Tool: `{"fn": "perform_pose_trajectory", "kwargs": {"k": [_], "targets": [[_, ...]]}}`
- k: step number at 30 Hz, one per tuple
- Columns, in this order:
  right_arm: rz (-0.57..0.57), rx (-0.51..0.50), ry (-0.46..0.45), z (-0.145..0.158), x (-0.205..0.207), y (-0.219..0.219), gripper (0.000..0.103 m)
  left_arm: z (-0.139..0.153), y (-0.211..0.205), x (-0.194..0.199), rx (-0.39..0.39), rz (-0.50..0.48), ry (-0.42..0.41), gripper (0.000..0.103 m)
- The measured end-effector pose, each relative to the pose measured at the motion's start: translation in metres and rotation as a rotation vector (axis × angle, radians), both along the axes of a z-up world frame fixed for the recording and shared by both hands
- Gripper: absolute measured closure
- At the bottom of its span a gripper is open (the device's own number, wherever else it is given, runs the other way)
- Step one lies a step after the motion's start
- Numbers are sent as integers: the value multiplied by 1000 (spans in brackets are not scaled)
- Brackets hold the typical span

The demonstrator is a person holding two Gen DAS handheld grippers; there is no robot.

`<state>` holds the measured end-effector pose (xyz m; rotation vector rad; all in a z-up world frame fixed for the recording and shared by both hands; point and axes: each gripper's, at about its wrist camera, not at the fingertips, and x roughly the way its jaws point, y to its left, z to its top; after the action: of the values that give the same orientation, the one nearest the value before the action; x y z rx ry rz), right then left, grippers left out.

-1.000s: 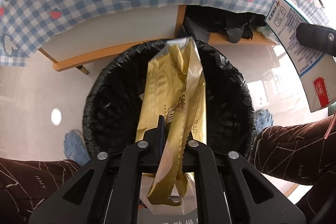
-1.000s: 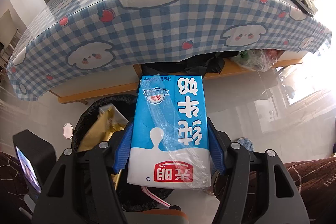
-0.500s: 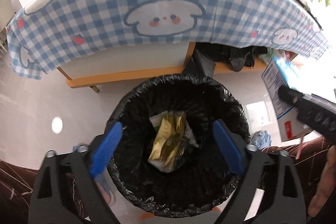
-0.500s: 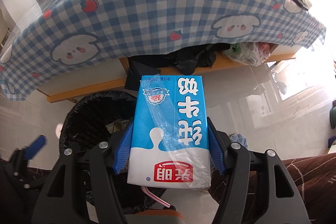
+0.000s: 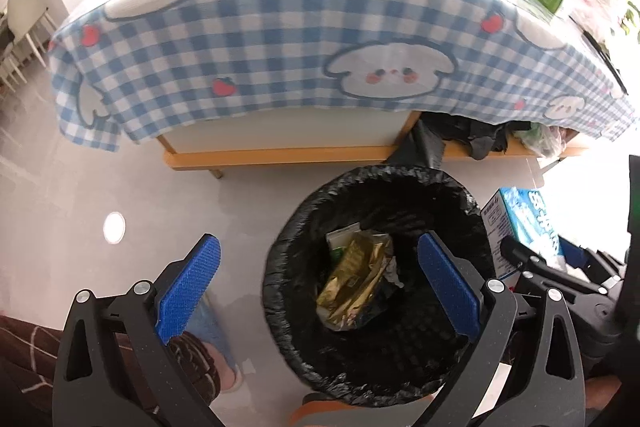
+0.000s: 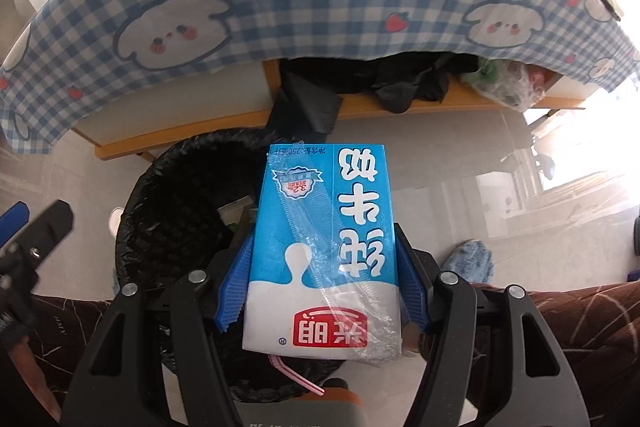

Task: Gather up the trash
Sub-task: 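Open left tool to drop the wrapper while right tool drops the carton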

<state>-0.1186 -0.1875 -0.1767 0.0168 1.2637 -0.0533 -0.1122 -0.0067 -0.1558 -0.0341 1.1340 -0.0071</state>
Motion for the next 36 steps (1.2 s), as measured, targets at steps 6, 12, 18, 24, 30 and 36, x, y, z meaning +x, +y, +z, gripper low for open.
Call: {"fn": "perform_pose_trajectory", "kwargs": {"k": [6, 12, 18, 24, 30, 36], "targets": [[40, 3, 2, -8, 0, 16, 42, 17, 13, -2, 20, 21, -27, 6], [88, -6, -7, -9, -3, 33, 42, 19, 19, -1, 28, 36, -23, 6], [117, -37, -12, -7, -4, 42, 40, 19, 21, 0, 33, 39, -19, 6], [117, -47, -7, -5, -4, 39, 21, 17, 21, 1, 35, 42, -9, 6], [88, -106, 5, -1, -1, 22, 13, 17, 19, 3, 34, 38, -8, 6], [23, -168, -56, 32, 7, -5, 9, 28, 9, 5, 24, 3, -26, 6]]}}
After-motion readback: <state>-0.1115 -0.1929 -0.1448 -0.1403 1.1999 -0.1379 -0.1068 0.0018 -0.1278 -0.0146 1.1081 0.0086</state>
